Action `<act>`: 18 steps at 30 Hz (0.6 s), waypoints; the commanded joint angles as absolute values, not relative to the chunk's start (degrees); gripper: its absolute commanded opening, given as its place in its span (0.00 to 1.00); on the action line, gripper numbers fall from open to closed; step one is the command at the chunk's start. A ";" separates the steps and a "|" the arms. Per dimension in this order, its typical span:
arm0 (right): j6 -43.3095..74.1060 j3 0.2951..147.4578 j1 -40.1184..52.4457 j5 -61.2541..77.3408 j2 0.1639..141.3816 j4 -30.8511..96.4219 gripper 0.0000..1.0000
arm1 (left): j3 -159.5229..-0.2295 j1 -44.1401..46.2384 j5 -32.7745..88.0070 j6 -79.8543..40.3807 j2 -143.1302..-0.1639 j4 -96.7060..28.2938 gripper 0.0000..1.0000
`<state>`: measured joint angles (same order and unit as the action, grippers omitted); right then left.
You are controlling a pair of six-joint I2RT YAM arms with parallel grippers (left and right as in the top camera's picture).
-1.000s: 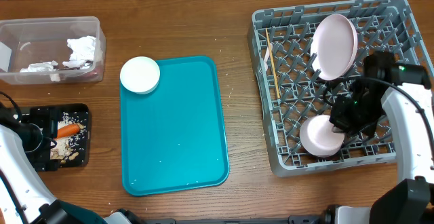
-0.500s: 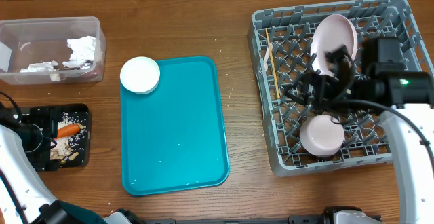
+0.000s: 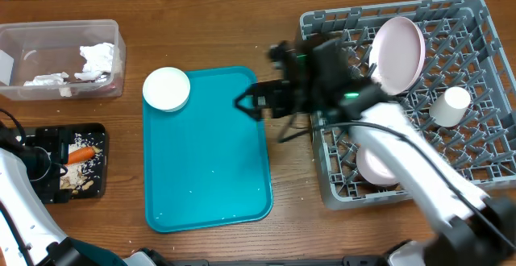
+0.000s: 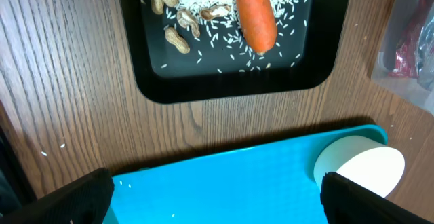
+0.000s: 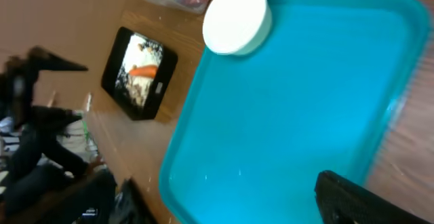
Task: Sort waste into correct bins and load items into the dishwasher rack
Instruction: 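Move the right gripper left over the white bowl on the teal tray, then lower the right gripper and grasp the white bowl's rim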
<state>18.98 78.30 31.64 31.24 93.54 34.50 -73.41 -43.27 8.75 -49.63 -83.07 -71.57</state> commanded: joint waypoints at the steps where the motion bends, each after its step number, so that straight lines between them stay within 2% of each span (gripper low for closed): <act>1: 25.21 78.61 37.04 22.02 100.25 27.77 0.93 | -73.17 -43.48 8.16 -50.59 -83.15 -71.70 1.00; 8: 30.48 81.23 41.54 19.55 112.49 12.84 0.94 | -73.17 -43.48 8.16 -50.59 -83.15 -71.70 1.00; 18: 33.26 89.14 41.95 15.31 120.99 7.51 0.91 | -73.17 -43.48 8.16 -50.59 -83.15 -71.70 1.00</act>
